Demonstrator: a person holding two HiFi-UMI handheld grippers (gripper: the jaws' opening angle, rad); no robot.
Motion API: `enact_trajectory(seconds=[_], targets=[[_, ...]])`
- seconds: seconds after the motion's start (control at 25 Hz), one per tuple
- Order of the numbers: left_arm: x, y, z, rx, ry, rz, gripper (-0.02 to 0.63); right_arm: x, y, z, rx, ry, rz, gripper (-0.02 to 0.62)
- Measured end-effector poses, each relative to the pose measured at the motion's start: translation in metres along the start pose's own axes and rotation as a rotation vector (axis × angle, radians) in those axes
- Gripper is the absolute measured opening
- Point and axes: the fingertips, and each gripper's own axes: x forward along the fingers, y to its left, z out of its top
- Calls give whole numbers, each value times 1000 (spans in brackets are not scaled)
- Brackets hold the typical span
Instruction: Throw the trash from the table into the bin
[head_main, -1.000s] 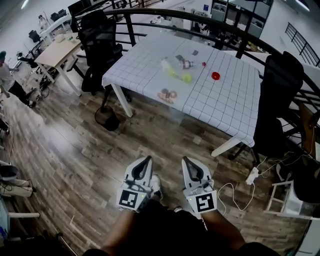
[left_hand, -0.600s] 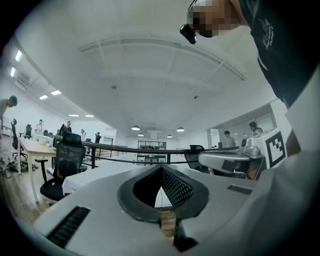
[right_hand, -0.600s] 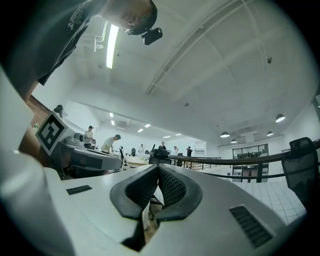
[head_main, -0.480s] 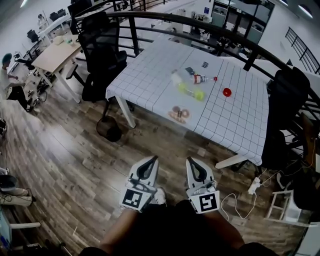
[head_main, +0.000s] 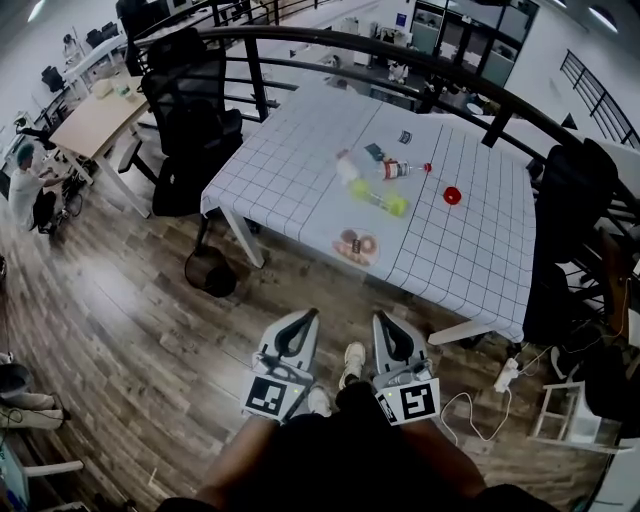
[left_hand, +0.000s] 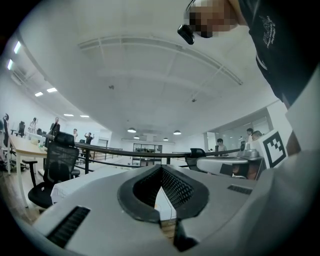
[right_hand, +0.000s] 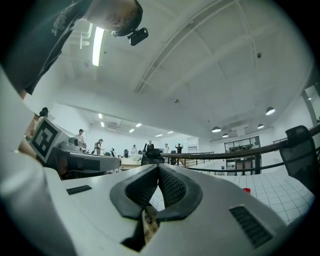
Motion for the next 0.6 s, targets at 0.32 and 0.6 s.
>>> enact_trajectory(seconds=[0.32, 0.6], targets=[[66, 32, -13, 29, 22, 2, 18, 60, -55, -34, 27, 21, 10, 21], [149, 70, -26, 28, 55, 5, 18, 128, -114, -57, 77, 39, 16, 21]])
